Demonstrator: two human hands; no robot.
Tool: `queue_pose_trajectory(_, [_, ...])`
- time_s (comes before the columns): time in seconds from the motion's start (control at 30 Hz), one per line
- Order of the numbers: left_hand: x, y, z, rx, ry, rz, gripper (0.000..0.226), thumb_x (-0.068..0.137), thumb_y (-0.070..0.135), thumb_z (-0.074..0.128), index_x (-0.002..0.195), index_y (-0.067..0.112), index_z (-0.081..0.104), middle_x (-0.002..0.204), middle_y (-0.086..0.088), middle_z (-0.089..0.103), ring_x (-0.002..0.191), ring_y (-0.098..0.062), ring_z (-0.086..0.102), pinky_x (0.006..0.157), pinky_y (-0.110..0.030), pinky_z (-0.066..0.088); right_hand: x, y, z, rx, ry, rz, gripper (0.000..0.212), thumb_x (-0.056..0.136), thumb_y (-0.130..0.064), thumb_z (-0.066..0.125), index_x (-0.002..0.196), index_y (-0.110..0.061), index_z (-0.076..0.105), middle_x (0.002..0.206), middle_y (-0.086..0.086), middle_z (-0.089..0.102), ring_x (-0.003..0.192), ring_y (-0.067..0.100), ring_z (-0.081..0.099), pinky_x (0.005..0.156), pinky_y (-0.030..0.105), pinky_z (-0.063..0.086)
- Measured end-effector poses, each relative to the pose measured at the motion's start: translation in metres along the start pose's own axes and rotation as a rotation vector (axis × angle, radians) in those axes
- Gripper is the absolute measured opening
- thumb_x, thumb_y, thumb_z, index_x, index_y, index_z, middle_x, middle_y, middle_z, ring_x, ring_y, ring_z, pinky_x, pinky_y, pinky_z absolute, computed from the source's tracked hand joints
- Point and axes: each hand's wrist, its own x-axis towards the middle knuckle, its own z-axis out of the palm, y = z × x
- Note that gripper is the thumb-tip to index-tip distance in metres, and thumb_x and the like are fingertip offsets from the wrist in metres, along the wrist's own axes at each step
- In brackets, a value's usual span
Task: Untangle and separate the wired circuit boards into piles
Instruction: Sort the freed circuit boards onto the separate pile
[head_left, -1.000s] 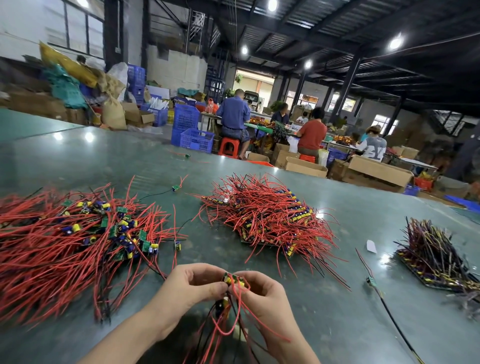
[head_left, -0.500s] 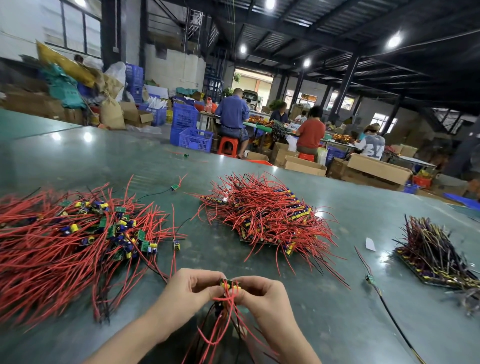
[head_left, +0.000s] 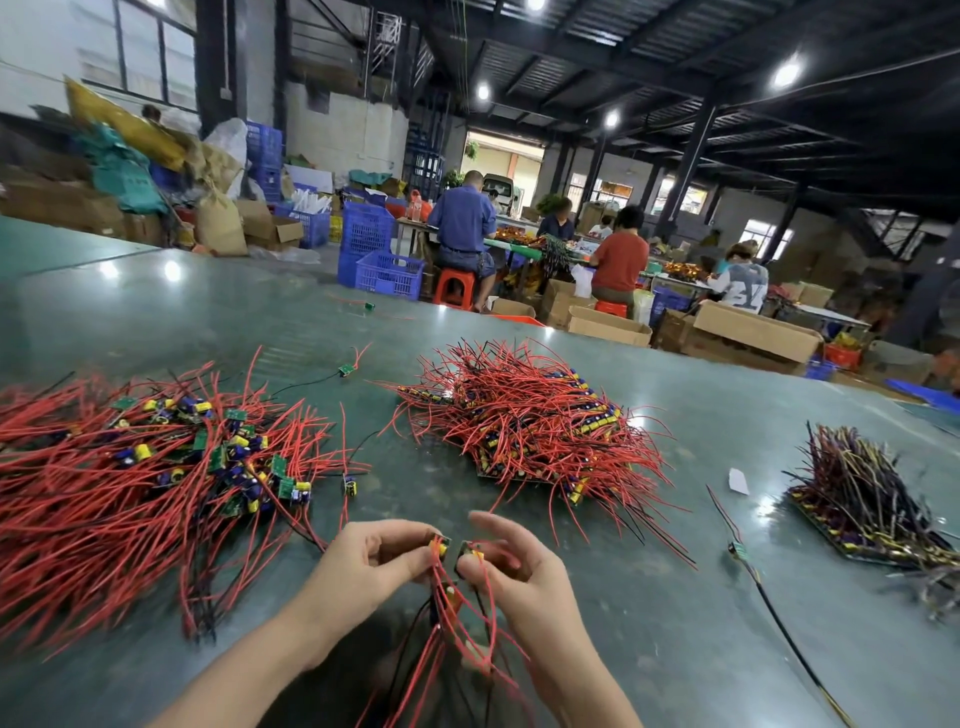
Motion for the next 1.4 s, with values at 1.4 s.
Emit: queue_pose_trajectory(1.4, [-0.016, 0.011, 0.025, -0.069, -0.359, -0.177, 0.016, 0.098, -0.003, 0.035, 0.087, 0.006, 0.042, 0.065, 0.003, 0.06, 0.043, -0.005, 0.034, 0.042, -0.016, 0.031, 0.004, 0.0, -0.004, 0.323, 0.08, 0.123, 0.03, 0.054, -0.033, 0.076, 0.07, -0.008, 0.075, 0.061, 0.004, 0.053, 0.055, 0.01, 0.041, 0.06, 0.022, 0.036])
